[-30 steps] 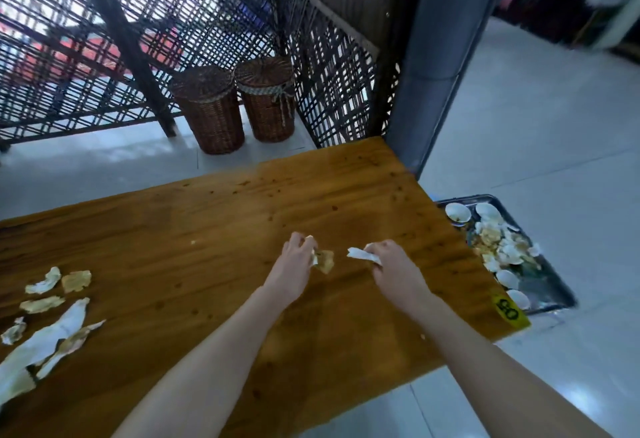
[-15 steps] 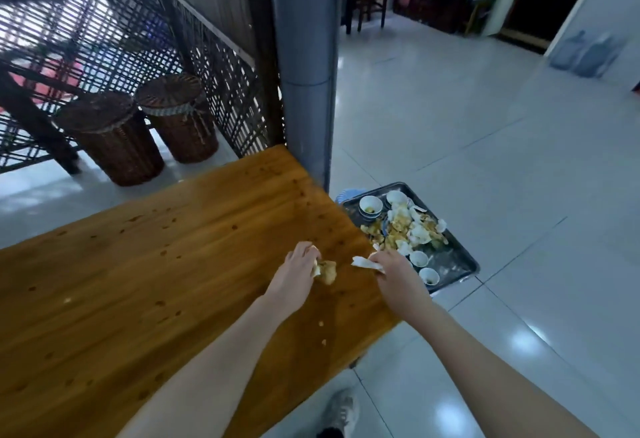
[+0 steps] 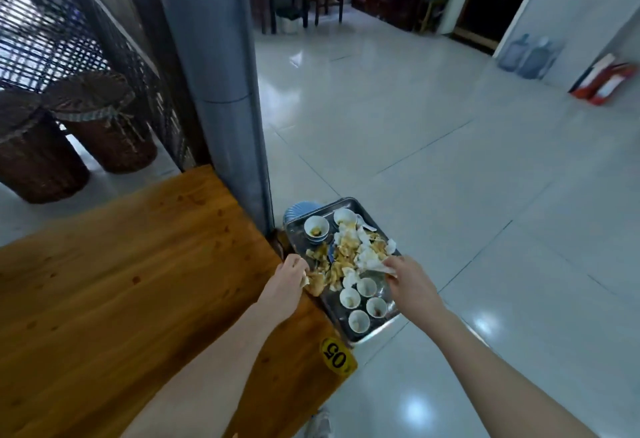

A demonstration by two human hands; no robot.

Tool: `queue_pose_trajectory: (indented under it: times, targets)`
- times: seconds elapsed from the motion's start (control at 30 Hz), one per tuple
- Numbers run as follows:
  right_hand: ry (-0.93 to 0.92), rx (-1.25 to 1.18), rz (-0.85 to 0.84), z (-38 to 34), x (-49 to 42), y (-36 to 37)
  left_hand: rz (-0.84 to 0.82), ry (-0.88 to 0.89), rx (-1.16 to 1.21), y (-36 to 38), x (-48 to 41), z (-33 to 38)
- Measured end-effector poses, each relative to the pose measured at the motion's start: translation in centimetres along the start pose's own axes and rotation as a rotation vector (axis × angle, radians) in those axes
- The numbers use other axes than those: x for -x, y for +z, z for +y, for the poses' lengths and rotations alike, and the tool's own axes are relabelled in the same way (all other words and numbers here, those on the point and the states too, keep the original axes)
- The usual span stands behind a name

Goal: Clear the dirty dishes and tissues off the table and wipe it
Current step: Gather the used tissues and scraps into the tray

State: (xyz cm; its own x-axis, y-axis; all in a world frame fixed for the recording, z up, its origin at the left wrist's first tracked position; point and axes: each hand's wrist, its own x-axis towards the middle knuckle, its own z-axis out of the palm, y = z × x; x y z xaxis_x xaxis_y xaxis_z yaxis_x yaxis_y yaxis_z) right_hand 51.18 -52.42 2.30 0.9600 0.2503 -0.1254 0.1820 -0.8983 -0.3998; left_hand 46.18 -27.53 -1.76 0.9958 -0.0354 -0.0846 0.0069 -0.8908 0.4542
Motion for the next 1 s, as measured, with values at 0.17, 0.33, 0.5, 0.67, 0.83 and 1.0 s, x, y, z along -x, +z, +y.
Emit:
queue_pose_trajectory:
  times: [0.17, 0.33, 0.5, 0.67, 0.83, 1.0]
  targets:
    - [0.07, -0.002, -0.004, 3.2, -3.8, -1.5, -0.009, 0.021, 0.015, 0.3, -5.1, 1.5]
    - [0.04, -0.02, -0.056, 3.9, -6.7, -0.5, -0.04, -0.004, 0.036, 1.6, -8.3, 1.9]
    - [0.0, -0.02, -0.088, 4.2, -10.4, 0.3, -0.04, -0.04, 0.072, 2.8, -10.5, 2.0]
    - [-0.057, -0.039, -0.156, 5.2, -14.7, 1.0, -0.016, -0.156, 0.077, 3.0, -13.2, 1.8]
    - [-0.153, -0.059, -0.271, 6.2, -18.9, 1.6, -0.005, -0.276, 0.105, 3.8, -16.0, 2.4]
    - [-0.235, 0.042, -0.376, 7.9, -22.9, 1.6, 0.025, -0.35, 0.141, 5.0, -19.3, 3.6]
